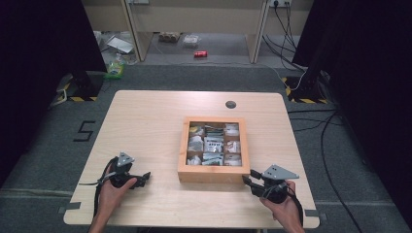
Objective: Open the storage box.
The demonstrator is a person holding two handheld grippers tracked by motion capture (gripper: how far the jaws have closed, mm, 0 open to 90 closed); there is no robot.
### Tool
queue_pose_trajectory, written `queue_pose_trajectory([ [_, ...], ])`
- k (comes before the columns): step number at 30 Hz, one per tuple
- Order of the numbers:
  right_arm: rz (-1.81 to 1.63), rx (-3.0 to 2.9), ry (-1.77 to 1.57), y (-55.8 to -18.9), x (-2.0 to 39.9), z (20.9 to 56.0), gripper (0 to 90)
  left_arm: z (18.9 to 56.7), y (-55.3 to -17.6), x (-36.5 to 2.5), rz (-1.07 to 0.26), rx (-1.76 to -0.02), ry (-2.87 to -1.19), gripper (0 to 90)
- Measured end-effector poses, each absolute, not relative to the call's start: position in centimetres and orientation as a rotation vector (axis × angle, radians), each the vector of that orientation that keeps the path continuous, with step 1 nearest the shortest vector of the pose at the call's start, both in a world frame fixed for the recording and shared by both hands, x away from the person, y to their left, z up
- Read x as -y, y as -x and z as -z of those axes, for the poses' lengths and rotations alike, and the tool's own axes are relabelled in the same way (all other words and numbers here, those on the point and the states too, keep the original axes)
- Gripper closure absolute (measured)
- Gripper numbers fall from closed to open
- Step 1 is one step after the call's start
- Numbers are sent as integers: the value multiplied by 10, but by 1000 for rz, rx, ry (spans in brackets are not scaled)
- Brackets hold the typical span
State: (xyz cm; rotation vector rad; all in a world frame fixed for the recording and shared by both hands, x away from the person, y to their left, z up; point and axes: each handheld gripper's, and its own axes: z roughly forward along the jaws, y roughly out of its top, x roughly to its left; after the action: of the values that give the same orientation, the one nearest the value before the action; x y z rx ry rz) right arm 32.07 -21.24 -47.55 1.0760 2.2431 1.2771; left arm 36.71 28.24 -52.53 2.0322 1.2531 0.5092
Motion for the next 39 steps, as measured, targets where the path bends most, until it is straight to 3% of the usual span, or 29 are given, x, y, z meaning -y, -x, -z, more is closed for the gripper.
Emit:
queue_pose_trajectory([
  [39,-1392,-2181,-1040,-332,207,464,587,525,-367,-282,-509,-1254,-2032,0],
])
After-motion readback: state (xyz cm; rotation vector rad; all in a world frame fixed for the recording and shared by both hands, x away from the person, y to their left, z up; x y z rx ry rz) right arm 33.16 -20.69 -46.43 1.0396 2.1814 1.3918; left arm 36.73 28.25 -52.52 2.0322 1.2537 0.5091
